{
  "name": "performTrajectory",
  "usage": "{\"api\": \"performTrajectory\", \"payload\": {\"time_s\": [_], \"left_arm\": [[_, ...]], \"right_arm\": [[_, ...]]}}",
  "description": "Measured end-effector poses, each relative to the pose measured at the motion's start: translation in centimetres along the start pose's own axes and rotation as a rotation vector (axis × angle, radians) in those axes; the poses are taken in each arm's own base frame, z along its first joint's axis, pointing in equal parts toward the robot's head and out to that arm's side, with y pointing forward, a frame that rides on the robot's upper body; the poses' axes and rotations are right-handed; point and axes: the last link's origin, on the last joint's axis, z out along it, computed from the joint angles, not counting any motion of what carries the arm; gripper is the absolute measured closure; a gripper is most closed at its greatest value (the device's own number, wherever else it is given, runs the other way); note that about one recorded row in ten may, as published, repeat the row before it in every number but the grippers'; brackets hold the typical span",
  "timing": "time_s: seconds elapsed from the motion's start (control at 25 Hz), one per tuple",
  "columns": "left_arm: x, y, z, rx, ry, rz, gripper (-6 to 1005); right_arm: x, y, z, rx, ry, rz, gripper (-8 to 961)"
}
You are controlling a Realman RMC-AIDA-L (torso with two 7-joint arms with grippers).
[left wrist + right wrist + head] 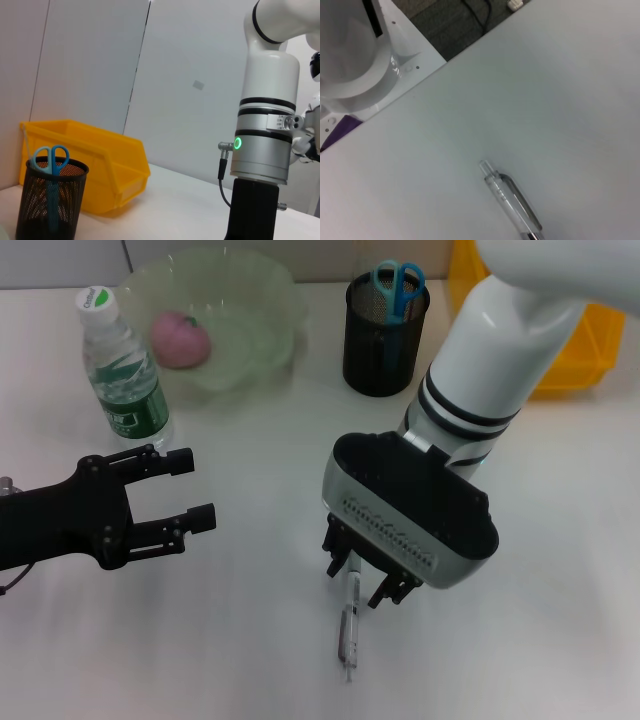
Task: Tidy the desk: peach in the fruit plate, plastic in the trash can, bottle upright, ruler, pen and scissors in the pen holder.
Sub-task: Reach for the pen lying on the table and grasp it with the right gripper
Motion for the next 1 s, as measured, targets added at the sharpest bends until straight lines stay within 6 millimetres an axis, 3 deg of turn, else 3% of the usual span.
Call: {"api": "performTrajectory", "payload": {"time_s": [0.44, 0.68, 1.0], "left_arm": [[0.1, -0.1, 0.0, 0.007, 0.005, 0.006, 223], [0.1, -0.1, 0.0, 0.008, 0.006, 0.005, 223], [-0.2, -0.1, 0.2, 0.012, -0.007, 0.000, 223]], "right_arm": [[-0.5, 0.0, 0.8, -0.027, 0.031, -0.076, 483], [-0.7, 0.2, 1.0, -0.045, 0.047, -0.104, 602], [-0.8, -0.1, 1.5, -0.037, 0.078, -0.141, 599]]}}
